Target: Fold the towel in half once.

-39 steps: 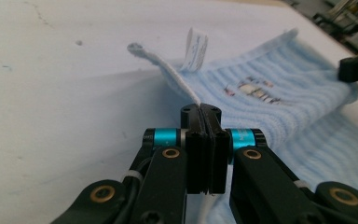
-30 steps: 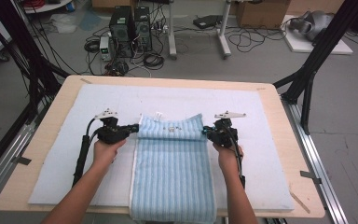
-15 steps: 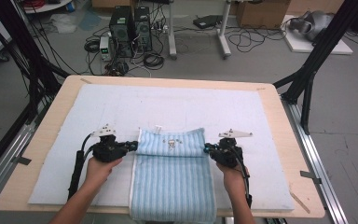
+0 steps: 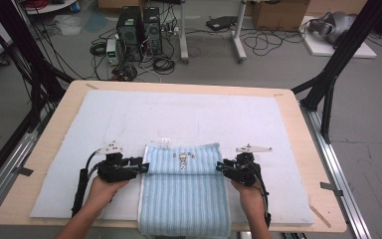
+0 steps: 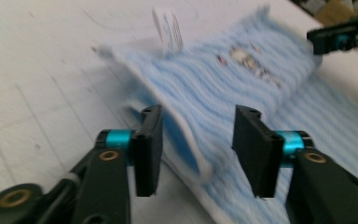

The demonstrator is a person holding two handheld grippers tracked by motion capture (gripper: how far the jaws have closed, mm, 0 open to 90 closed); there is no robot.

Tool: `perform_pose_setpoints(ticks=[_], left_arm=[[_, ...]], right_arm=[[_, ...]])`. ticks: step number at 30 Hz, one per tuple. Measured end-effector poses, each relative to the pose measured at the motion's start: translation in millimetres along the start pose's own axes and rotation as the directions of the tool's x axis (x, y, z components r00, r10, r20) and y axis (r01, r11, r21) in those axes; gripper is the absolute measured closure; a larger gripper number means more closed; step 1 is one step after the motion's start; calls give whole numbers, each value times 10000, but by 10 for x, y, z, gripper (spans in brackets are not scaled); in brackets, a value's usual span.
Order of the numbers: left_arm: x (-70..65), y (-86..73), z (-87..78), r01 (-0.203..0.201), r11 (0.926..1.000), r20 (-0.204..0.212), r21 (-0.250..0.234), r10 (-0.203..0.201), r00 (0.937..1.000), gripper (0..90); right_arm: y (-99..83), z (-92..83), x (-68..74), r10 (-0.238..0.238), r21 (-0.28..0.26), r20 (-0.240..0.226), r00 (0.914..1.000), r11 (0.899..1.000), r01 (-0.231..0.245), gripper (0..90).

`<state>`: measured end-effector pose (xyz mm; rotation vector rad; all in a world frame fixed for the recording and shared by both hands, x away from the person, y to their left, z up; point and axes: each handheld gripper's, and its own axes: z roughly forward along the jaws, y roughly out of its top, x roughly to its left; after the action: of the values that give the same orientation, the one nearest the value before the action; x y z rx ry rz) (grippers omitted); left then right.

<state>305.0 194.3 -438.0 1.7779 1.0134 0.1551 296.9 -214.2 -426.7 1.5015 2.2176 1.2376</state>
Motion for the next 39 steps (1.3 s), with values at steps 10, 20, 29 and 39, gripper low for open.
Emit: perform_pose_setpoints(ticks=[10,20,29,39], left_arm=[[206,370,157,284,9991,-297,-320,-293,9991,435],[277,368,563,525,9927,-914,1083,-427,9949,421],[265,322,605,-144,9873,-1093,1583,320,9935,796],[175,412,388,69,9981,-199,610,-57,9998,815]], right_arm=[[357,225,-148,-15,113,560,9984,9999,8,258],[531,509,-104,-814,935,678,9944,9928,749,325],[508,620,-108,-1246,961,1118,9859,9888,1140,771],[485,419,-59,-1535,174,789,9850,9881,1525,830]])
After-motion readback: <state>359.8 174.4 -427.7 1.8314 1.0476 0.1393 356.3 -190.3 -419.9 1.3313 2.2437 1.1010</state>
